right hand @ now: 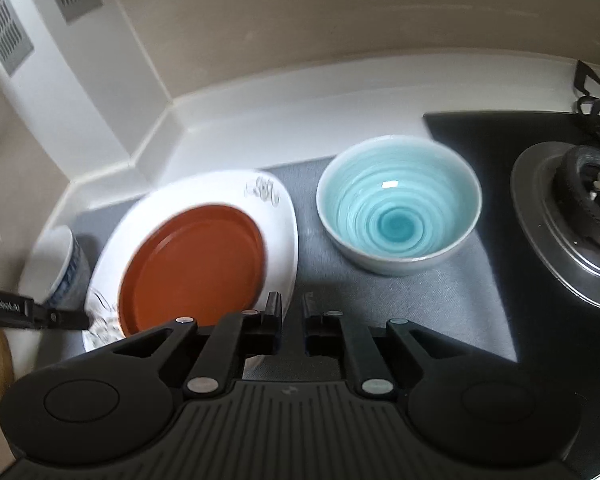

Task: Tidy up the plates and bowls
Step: 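Open both grippers and release the brown plate on the stack, then move both grippers to the plain white bowl and grip its rim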

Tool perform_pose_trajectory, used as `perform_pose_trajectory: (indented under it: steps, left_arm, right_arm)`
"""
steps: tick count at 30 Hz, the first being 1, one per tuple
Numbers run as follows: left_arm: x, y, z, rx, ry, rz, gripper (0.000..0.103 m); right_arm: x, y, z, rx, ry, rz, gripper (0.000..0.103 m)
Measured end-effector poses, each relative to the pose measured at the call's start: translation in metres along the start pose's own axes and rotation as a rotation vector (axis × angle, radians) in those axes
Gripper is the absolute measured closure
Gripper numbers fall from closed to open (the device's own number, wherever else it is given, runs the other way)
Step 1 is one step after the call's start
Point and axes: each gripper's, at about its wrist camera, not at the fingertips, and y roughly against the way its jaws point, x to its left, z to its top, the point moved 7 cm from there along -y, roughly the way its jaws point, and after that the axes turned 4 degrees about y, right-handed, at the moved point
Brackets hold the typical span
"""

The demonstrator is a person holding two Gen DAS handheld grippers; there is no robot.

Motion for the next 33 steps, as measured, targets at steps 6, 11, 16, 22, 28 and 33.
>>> perform_pose_trajectory:
  steps: [6,11,16,22,28,33]
  left_arm:
    - [0.029,0.028,0.002,-0.080,0.029,0.045,0.086]
    - [0.070,0.050,-0.004,-0.150,0.140,0.033,0.051]
    - [0.093,0.054,0.000,-0.188,0.229,0.009,0.050]
    - [0.101,0.040,0.012,-0.201,0.265,0.020,0.075]
    - [0.117,0.030,0.013,-0.180,0.353,0.004,0.077]
    - [0.112,0.031,0.011,-0.177,0.310,0.029,0.078]
  right_arm:
    - [0.036,0.001,0.001,0.023,0.032,0.096,0.079]
    - [0.093,-0.011,0.001,0.045,0.116,0.215,0.063]
    - [0.150,-0.031,0.006,0.072,0.201,0.292,0.063]
    - [0.188,-0.065,0.019,0.142,0.122,0.364,0.063]
    - [0.206,-0.094,0.022,0.180,0.154,0.351,0.065]
    - [0.210,-0.104,0.015,0.215,0.169,0.340,0.090]
